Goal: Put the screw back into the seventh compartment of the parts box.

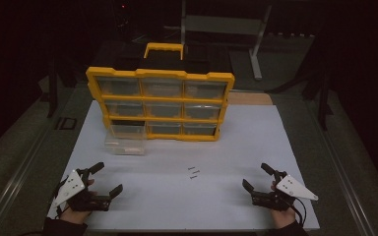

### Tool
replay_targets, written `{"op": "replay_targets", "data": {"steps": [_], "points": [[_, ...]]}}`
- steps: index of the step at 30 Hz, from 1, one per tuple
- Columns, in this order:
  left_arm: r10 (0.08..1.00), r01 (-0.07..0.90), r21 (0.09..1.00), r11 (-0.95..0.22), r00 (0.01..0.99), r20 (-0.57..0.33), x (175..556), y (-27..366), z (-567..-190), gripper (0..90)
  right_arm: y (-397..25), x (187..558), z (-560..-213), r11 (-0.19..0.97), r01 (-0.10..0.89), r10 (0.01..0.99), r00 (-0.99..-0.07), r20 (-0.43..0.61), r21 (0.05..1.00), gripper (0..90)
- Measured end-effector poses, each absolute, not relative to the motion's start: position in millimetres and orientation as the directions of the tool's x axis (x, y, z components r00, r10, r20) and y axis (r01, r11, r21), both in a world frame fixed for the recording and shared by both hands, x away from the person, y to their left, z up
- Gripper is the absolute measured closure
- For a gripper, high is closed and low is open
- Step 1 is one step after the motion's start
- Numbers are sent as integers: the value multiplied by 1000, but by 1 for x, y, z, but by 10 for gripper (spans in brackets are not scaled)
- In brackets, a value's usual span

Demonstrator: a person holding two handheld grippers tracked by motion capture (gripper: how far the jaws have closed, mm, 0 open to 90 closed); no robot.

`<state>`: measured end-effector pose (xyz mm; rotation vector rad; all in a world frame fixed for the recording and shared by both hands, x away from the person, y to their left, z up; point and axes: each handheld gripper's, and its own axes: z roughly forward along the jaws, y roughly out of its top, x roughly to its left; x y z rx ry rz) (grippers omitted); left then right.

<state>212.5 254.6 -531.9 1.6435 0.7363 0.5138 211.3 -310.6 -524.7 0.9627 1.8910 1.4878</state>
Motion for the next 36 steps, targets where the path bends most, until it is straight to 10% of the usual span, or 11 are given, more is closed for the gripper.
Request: {"op": "replay_targets", "data": {"steps": [36], "points": [[629, 207, 967, -147, 775, -70, 227, 201, -460, 0, -309, 211, -523, 129, 196, 804, -594, 13, 972, 99]]}}
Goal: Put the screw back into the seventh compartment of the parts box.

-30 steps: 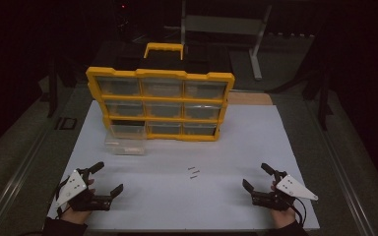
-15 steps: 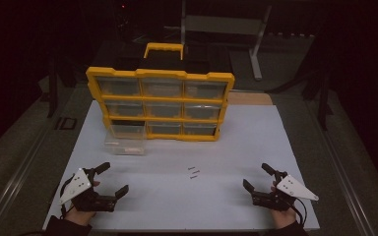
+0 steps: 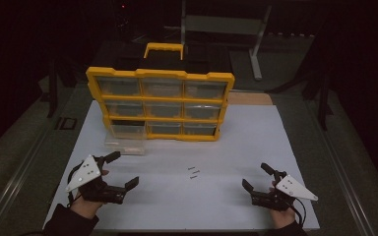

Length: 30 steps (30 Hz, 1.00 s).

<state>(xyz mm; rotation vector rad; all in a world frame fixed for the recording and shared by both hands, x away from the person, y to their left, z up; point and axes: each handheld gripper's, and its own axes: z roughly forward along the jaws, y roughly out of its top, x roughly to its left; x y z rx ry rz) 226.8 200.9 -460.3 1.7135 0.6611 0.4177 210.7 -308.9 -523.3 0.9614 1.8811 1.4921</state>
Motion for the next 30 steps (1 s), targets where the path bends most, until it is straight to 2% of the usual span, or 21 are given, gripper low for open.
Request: {"op": "replay_targets", "data": {"steps": [2, 12, 24, 30], "points": [[622, 208, 967, -149, 780, -72, 232, 195, -454, 0, -309, 211, -523, 129, 198, 805, -594, 14, 972, 129], [580, 209, 964, -166, 811, -76, 254, 167, -441, 0, -308, 211, -523, 126, 202, 799, -601, 21, 971, 128], [500, 220, 948, -229, 862, -80, 280, 123, -450, 0, -309, 211, -523, 119, 207, 795, -606, 32, 971, 128], [478, 230, 937, -264, 875, -80, 289, 105, -457, 27, -309, 211, -523, 119, 205, 791, -611, 32, 972, 128]]}}
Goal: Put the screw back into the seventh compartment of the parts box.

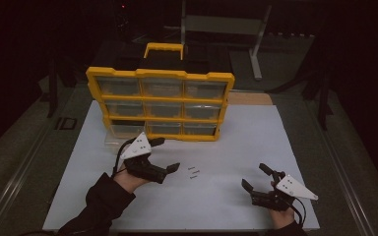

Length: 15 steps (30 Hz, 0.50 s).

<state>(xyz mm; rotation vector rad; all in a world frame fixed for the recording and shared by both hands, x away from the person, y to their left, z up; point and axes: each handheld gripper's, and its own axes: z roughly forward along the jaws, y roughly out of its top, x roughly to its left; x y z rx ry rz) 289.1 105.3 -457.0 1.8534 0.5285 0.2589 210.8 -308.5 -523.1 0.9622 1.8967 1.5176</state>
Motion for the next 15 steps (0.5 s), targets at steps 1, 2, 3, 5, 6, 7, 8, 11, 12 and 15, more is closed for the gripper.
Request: {"op": "replay_targets", "data": {"steps": [1, 2, 3, 5, 6, 7, 8, 11, 12, 15], "points": [[473, 230, 935, -270, 878, -79, 291, 102, -459, 29, -309, 211, -523, 120, 205, 791, -611, 31, 971, 128], [472, 233, 933, -274, 878, -81, 292, 101, -459, 36, -309, 211, -523, 119, 206, 790, -612, 33, 971, 128], [468, 238, 931, -277, 880, -86, 295, 97, -462, 38, -309, 211, -523, 118, 207, 790, -612, 34, 971, 128], [472, 242, 926, -289, 878, -82, 298, 93, -464, 49, -309, 211, -524, 118, 207, 790, -612, 35, 971, 128], [474, 246, 924, -293, 877, -84, 299, 91, -465, 54, -309, 211, -524, 117, 206, 790, -612, 35, 971, 128], [474, 254, 920, -297, 876, -89, 302, 88, -467, 63, -309, 211, -523, 118, 207, 790, -613, 34, 971, 128], [477, 258, 918, -301, 874, -90, 303, 87, -469, 89, -309, 211, -523, 118, 206, 789, -614, 34, 971, 128], [476, 286, 906, -313, 872, -111, 307, 81, -475, 137, -309, 211, -523, 119, 205, 789, -614, 33, 972, 128], [476, 292, 903, -316, 872, -115, 308, 80, -476, 149, -309, 211, -523, 118, 205, 788, -615, 33, 972, 128], [484, 311, 886, -343, 867, -117, 312, 74, -483, 187, -308, 211, -523, 118, 207, 787, -616, 35, 971, 128]]}}
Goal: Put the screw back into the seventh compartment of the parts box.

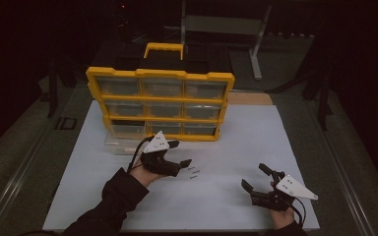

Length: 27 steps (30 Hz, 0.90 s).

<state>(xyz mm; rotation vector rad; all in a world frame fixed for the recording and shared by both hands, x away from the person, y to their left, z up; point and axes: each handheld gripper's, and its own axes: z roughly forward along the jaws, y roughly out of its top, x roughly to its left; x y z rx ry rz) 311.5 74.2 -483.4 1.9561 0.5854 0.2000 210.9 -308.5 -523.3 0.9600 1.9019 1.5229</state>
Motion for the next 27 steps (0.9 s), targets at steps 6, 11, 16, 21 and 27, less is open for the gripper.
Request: {"op": "replay_targets", "data": {"steps": [6, 11, 16, 21, 27], "points": [[464, 353, 839, -415, 875, -138, 317, 65, -500, 300, -308, 211, -523, 118, 206, 787, -616, 35, 971, 128], [461, 370, 810, -456, 876, -141, 319, 57, -511, 407, -308, 211, -524, 123, 206, 784, -619, 33, 971, 129], [461, 384, 786, -485, 876, -144, 323, 49, -520, 504, -308, 211, -524, 125, 208, 782, -622, 33, 970, 129], [464, 395, 763, -512, 874, -141, 326, 43, -527, 595, -308, 211, -524, 123, 208, 783, -621, 34, 970, 129], [465, 415, 724, -550, 873, -147, 330, 33, -536, 676, -308, 211, -524, 123, 210, 782, -622, 36, 970, 129]]}}
